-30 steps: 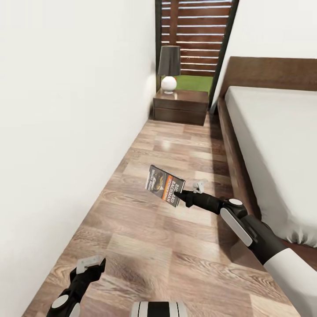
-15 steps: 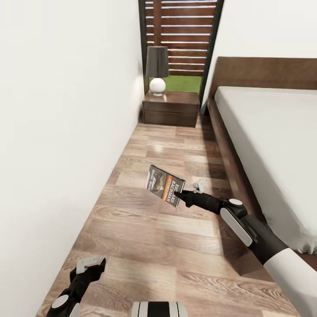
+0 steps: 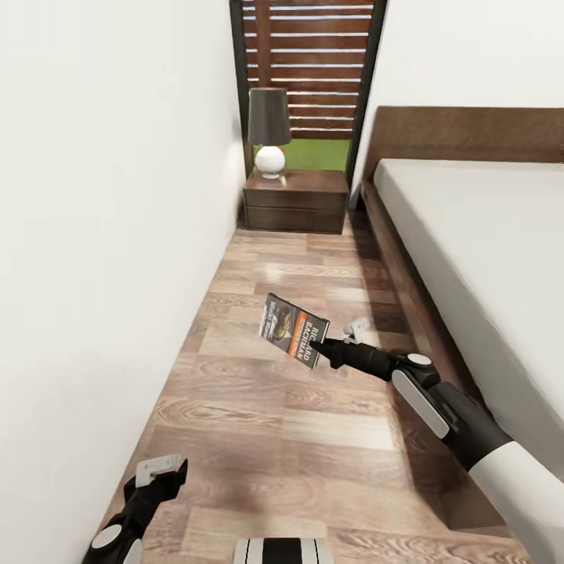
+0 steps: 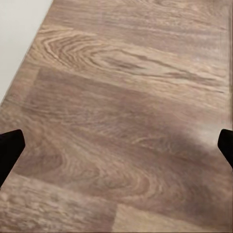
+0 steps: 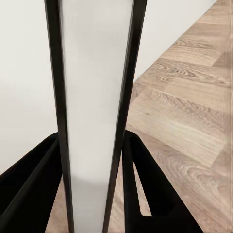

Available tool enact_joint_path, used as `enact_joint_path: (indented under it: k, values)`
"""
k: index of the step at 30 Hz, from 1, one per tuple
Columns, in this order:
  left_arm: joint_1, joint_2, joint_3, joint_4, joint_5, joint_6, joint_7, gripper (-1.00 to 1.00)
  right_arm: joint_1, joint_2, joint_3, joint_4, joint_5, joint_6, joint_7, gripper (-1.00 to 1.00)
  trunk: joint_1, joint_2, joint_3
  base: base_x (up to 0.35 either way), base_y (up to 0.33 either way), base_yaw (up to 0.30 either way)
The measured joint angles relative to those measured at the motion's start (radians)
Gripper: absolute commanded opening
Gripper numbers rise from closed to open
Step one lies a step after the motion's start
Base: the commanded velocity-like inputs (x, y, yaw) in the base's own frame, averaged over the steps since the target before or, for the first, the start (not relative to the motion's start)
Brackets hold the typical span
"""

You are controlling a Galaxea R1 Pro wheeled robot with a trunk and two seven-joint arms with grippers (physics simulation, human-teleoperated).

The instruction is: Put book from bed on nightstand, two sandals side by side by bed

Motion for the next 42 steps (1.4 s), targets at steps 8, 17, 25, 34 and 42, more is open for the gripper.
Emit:
enact_joint_path:
  k: [8,17,25,34,42]
  values:
    - [0.0,0.0,0.0,0.0,-0.001,0.0,0.001,1.0,0.0,0.0,0.0,0.0,0.0,0.001,-0.001,-1.0,0.0,0.0,0.011,0.331,-0.083,-0.162]
    - [0.0,0.0,0.0,0.0,-0.001,0.0,0.0,1.0,0.0,0.0,0.0,0.0,0.0,0.0,0.0,-1.0,0.0,0.0,0.02,0.332,-0.041,-0.106]
    - [0.0,0.0,0.0,0.0,-0.001,0.0,0.0,1.0,0.0,0.0,0.0,0.0,0.001,0.0,0.0,-1.0,0.0,0.0,0.021,0.333,-0.001,-0.006]
    - [0.0,0.0,0.0,0.0,-0.001,0.0,0.0,1.0,0.0,0.0,0.0,0.0,0.001,0.0,-0.001,-1.0,0.0,0.0,0.021,0.333,0.0,0.0]
    - [0.0,0.0,0.0,0.0,-0.001,0.0,-0.001,1.0,0.0,0.0,0.0,0.0,0.001,0.0,-0.001,-1.0,0.0,0.0,0.021,0.333,0.0,0.0]
